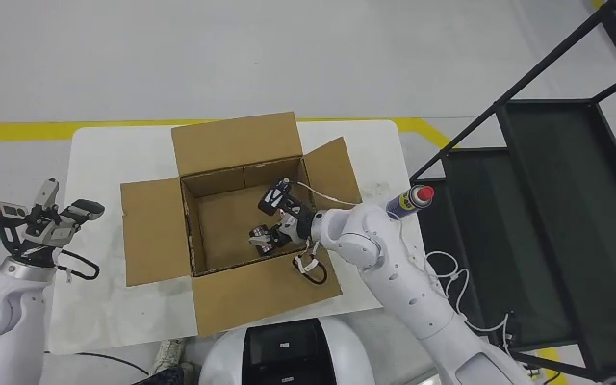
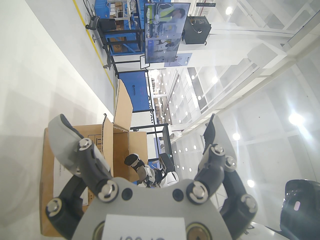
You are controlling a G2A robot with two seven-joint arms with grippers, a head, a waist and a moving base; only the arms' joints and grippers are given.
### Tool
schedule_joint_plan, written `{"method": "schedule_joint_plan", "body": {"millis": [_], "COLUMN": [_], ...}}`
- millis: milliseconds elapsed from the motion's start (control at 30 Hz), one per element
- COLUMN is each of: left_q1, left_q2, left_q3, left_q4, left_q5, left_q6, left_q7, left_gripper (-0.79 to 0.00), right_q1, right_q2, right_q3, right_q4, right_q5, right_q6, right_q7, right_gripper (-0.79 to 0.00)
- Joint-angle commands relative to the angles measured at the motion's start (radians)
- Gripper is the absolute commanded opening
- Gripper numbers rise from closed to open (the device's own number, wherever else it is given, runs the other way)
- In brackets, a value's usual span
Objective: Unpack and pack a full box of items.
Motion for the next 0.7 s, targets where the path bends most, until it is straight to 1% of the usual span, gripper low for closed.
{"method": "schedule_joint_plan", "body": {"millis": [0, 67, 167, 300, 433, 533, 667], "left_q1": [0.000, 0.000, 0.000, 0.000, 0.000, 0.000, 0.000], "left_q2": [0.000, 0.000, 0.000, 0.000, 0.000, 0.000, 0.000], "left_q3": [0.000, 0.000, 0.000, 0.000, 0.000, 0.000, 0.000], "left_q4": [0.000, 0.000, 0.000, 0.000, 0.000, 0.000, 0.000], "left_q5": [0.000, 0.000, 0.000, 0.000, 0.000, 0.000, 0.000], "left_q6": [0.000, 0.000, 0.000, 0.000, 0.000, 0.000, 0.000], "left_q7": [0.000, 0.000, 0.000, 0.000, 0.000, 0.000, 0.000], "left_gripper": [0.000, 0.000, 0.000, 0.000, 0.000, 0.000, 0.000], "right_q1": [0.000, 0.018, 0.105, 0.235, 0.320, 0.356, 0.383], "right_q2": [0.000, -0.002, -0.020, -0.059, -0.095, -0.115, -0.135], "right_q3": [0.000, -0.022, -0.092, -0.187, -0.246, -0.280, -0.311], "right_q4": [0.000, 0.018, 0.089, 0.232, 0.338, 0.389, 0.440], "right_q5": [0.000, -0.027, -0.050, 0.064, 0.171, 0.207, 0.218], "right_q6": [0.000, 0.013, 0.096, 0.154, 0.217, 0.274, 0.379], "right_q7": [0.000, 0.015, 0.112, 0.220, 0.240, 0.258, 0.278], "right_gripper": [0.000, 0.000, 0.000, 0.000, 0.000, 0.000, 0.000]}}
